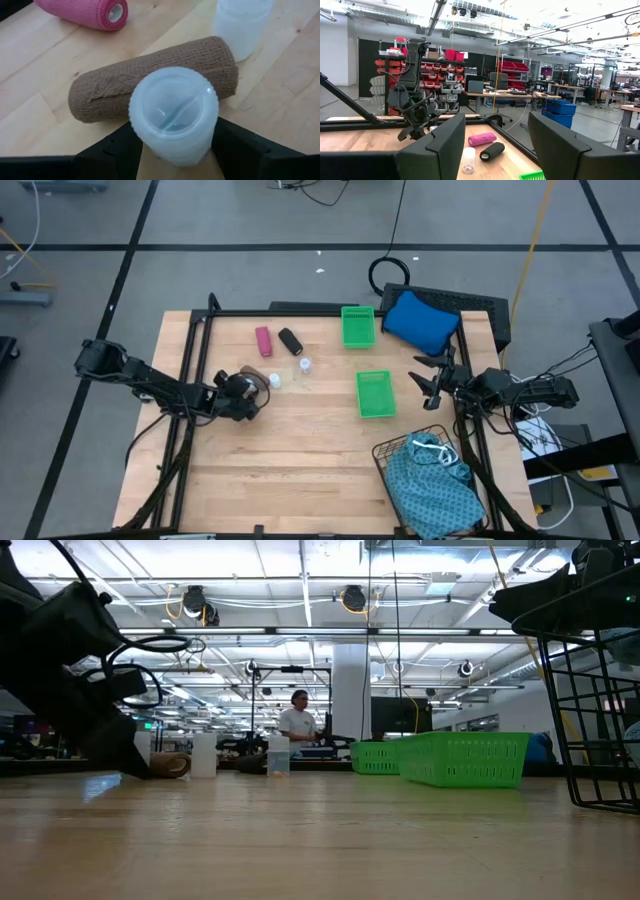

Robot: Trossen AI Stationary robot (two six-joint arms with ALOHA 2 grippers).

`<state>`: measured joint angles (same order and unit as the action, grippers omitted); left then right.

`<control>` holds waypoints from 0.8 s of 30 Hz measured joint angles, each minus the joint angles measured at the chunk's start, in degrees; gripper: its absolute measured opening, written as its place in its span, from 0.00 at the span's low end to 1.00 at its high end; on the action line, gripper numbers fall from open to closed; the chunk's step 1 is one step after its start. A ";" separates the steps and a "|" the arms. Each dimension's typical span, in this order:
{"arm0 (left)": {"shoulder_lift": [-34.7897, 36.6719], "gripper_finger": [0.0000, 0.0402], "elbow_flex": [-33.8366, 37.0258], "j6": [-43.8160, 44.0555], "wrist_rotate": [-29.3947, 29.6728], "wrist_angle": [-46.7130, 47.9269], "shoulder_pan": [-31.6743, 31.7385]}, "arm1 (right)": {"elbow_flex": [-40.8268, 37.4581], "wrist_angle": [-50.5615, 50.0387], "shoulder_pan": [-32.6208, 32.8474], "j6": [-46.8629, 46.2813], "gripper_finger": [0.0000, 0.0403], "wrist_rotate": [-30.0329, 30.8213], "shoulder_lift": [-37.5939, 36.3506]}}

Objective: Pick & Place Medicine items
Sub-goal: Put the left transparent pill bottle into the bottom green bin

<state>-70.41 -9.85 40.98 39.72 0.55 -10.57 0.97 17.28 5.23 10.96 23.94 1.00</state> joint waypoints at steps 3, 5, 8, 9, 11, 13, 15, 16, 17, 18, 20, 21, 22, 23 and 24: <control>-0.48 0.47 0.00 -0.43 -0.11 -1.35 0.00 | 0.00 0.00 0.00 0.00 0.51 0.00 0.01; -0.46 0.40 0.02 -0.62 -0.18 -1.80 0.04 | 0.00 0.00 0.00 0.00 0.51 0.00 0.00; 0.33 0.36 0.04 -0.41 -1.01 -1.82 0.07 | 0.00 0.00 0.00 -0.52 0.52 -0.02 0.00; 0.80 0.36 0.01 -0.02 -1.66 -1.73 0.07 | 0.00 0.02 0.00 -1.10 0.52 0.00 0.00; 2.14 0.36 -0.46 0.75 -4.32 -1.39 0.07 | 0.00 0.55 0.00 -2.20 0.51 -0.02 0.01; 3.67 0.36 -1.51 0.73 -7.34 -1.07 0.03 | 0.00 1.87 0.00 -4.32 0.51 -0.03 0.02; 5.47 0.36 -3.24 0.30 -9.67 -1.10 0.00 | 0.00 3.81 0.00 -8.64 0.51 -0.03 0.02; 6.30 0.36 -4.37 -0.25 -10.50 -0.53 0.00 | 0.00 4.89 0.00 -11.39 0.51 -0.04 0.00; 7.01 0.36 -5.61 -0.98 -11.36 0.43 -0.05 | 0.00 5.53 0.00 -14.36 0.51 -0.04 0.00; 7.58 0.36 -6.96 -1.93 -11.81 1.32 -0.07 | 0.00 5.68 0.00 -17.20 0.51 -0.04 0.00; 8.50 0.36 -9.90 -4.78 -12.17 2.08 -0.07 | 0.00 5.61 0.00 -21.75 0.51 -0.06 0.02; 8.73 0.36 -11.45 -6.27 -12.16 1.94 -0.07 | 0.00 5.64 0.00 -22.63 0.52 -0.04 0.02; 8.75 0.36 -13.10 -7.86 -12.14 1.88 -0.04 | 0.00 5.64 0.00 -22.78 0.52 -0.04 0.00; 8.73 0.36 -14.70 -9.64 -12.12 1.85 -0.03 | 0.00 5.62 0.00 -22.73 0.52 -0.04 0.00; 8.62 0.36 -16.18 -11.38 -12.14 1.89 -0.02 | 0.00 5.75 0.00 -22.50 0.52 -0.03 0.02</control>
<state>-61.79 -26.03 29.59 27.59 2.44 -10.59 0.97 23.02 5.23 -11.54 23.91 1.02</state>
